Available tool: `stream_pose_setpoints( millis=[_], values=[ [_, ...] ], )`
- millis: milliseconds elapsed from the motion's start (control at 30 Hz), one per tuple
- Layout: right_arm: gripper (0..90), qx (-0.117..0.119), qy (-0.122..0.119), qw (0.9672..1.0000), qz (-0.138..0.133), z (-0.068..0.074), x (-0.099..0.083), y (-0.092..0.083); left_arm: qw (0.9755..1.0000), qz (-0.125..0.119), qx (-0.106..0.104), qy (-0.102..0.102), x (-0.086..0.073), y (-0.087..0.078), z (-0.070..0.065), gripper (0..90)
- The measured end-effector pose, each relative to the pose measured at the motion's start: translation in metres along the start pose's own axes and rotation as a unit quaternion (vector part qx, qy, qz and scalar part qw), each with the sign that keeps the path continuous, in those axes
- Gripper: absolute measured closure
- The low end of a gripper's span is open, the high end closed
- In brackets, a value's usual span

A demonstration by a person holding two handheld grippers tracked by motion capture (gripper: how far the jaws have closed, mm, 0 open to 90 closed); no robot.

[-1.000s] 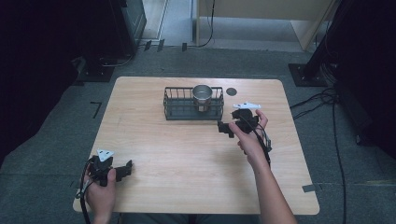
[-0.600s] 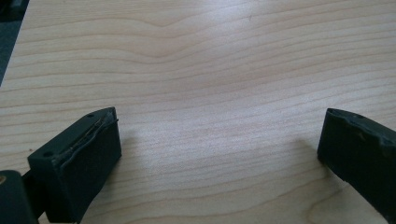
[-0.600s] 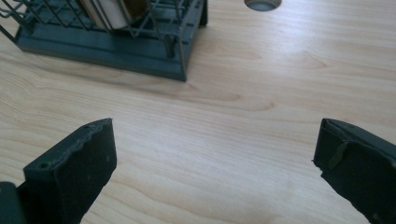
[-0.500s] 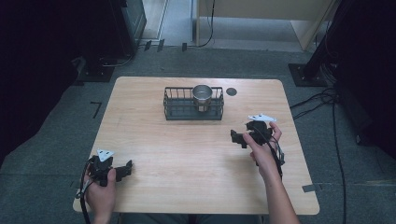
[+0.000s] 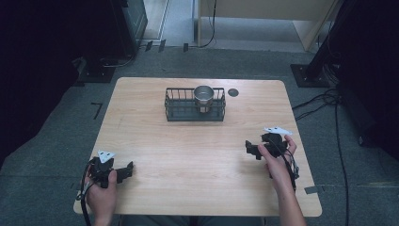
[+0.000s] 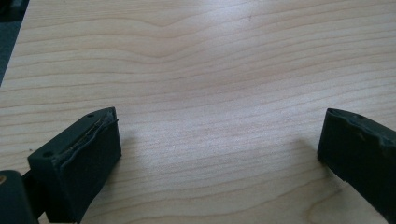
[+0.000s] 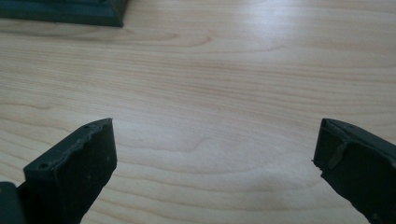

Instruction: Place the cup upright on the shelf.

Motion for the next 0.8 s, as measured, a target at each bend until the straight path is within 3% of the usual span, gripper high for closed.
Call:
stream_pose_setpoints(
  millis=[600, 800],
  values=[
    [0.0, -0.034, 0.025, 0.9991, 0.008, -0.044, -0.041, -0.010, 1.0000, 0.000, 0.000, 0.000, 0.000, 0.000, 0.000, 0.0],
    [0.0, -0.044, 0.043, 0.9980, 0.011, -0.061, -0.059, -0.014, 1.0000, 0.000, 0.000, 0.000, 0.000, 0.000, 0.000, 0.0]
  ],
)
Point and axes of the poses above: each handheld gripper's, and its own axes: y roughly forward along the jaws, x roughly out of its top, z roughly to its left, the point moved 5 cm from there along y, roughly forward along the jaws, and after that the axes turned 10 degrees about z, right-handed, at the moved point
